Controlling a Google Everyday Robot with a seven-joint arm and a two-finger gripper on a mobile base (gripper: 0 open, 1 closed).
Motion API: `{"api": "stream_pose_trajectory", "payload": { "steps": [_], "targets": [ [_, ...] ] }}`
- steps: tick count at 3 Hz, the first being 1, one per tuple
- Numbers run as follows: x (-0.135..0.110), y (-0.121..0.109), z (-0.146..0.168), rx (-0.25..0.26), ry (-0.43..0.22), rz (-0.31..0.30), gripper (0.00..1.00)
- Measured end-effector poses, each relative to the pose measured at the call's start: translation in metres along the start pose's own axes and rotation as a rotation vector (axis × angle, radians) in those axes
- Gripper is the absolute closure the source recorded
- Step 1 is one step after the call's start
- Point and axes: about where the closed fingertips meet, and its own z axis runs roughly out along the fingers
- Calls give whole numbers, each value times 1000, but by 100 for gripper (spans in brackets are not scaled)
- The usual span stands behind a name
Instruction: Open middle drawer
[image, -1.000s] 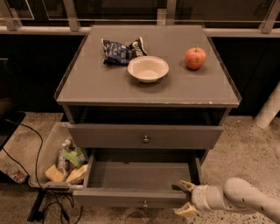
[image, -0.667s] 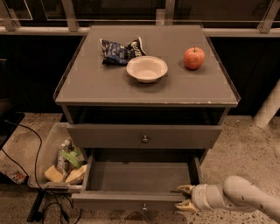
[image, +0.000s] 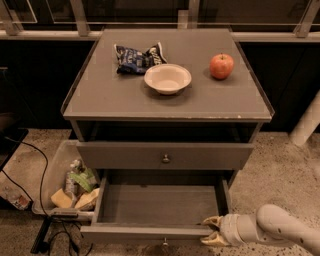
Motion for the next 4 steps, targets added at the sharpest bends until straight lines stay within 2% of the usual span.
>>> {"api": "stream_pose_trajectory", "payload": {
  "steps": [1, 2, 4],
  "targets": [
    [-2, 0, -2, 0, 0, 0, 100],
    [-2, 0, -2, 0, 0, 0, 82],
    [-2, 0, -2, 0, 0, 0, 35]
  ]
}}
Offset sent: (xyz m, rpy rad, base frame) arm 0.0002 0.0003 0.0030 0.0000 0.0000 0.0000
